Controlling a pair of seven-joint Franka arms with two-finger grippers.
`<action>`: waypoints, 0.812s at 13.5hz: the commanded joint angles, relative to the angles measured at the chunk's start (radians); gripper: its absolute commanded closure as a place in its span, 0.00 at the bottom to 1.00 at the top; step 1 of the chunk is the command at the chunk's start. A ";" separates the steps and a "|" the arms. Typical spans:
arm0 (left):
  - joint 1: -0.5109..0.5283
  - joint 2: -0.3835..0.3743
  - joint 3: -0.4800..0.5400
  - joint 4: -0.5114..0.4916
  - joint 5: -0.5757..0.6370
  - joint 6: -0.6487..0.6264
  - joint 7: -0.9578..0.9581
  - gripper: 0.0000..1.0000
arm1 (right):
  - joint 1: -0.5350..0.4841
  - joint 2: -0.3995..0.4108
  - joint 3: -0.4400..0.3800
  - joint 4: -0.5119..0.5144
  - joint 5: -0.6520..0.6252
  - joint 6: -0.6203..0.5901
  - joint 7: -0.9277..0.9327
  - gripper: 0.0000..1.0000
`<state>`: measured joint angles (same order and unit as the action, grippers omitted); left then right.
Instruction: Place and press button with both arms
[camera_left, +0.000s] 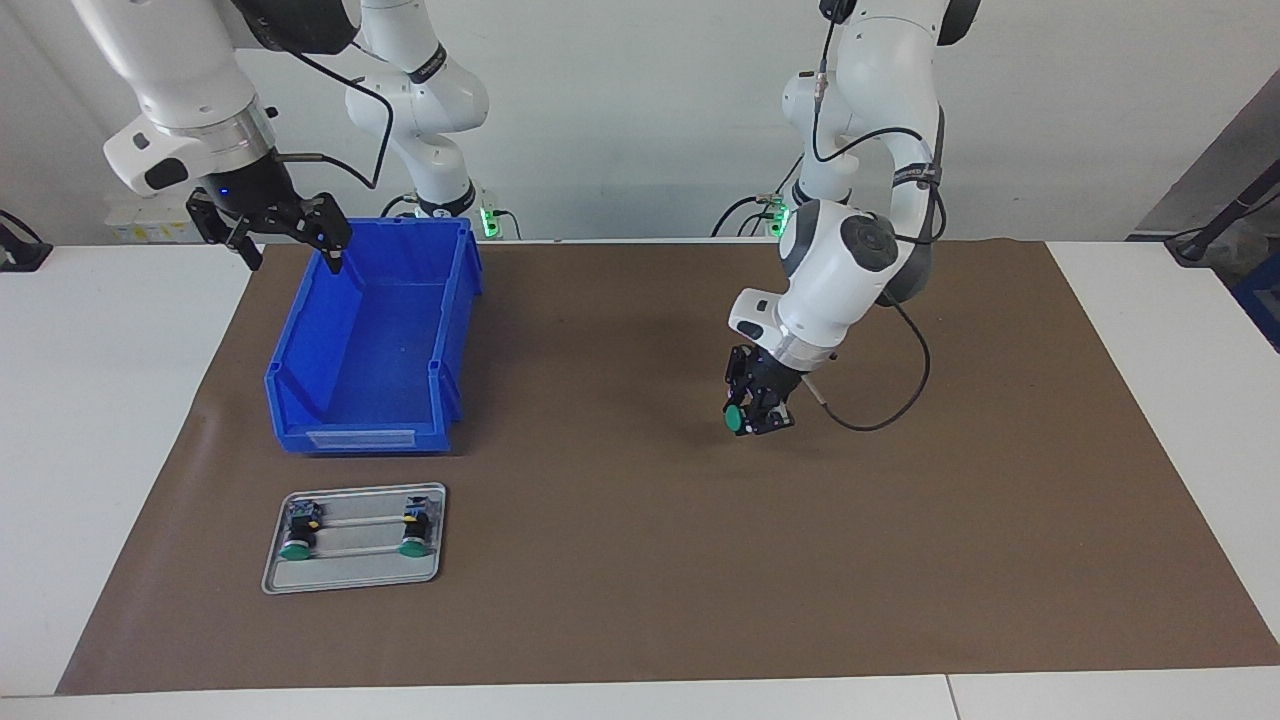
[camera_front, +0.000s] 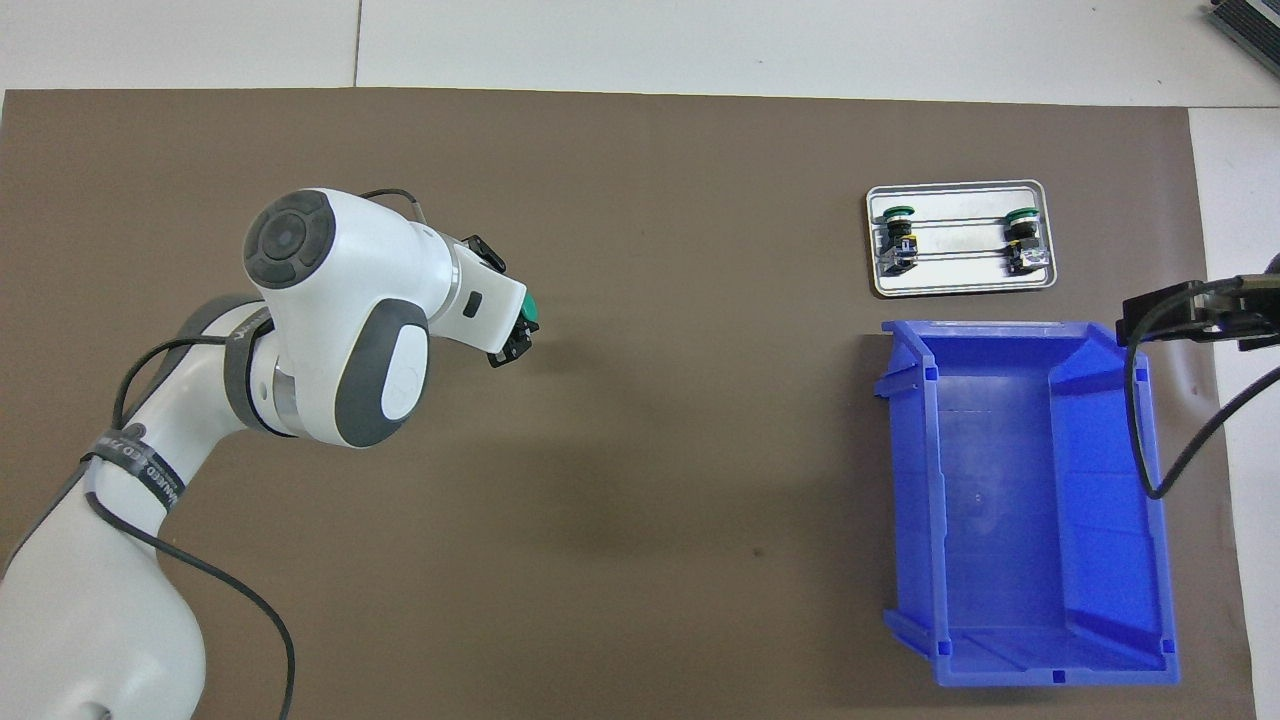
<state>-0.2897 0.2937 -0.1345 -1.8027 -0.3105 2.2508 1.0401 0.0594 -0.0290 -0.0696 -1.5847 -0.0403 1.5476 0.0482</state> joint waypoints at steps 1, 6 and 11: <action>0.052 0.009 -0.005 0.100 -0.068 -0.127 0.017 0.90 | -0.010 -0.012 0.010 -0.009 0.007 -0.007 -0.016 0.00; 0.197 0.002 -0.008 0.140 -0.297 -0.278 0.150 0.94 | -0.010 -0.012 0.010 -0.009 0.007 -0.007 -0.017 0.00; 0.312 -0.025 -0.008 0.108 -0.409 -0.379 0.308 0.94 | -0.010 -0.012 0.010 -0.009 0.007 -0.007 -0.016 0.00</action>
<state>-0.0204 0.2918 -0.1337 -1.6779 -0.6640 1.9164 1.2909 0.0594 -0.0290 -0.0696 -1.5847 -0.0403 1.5476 0.0482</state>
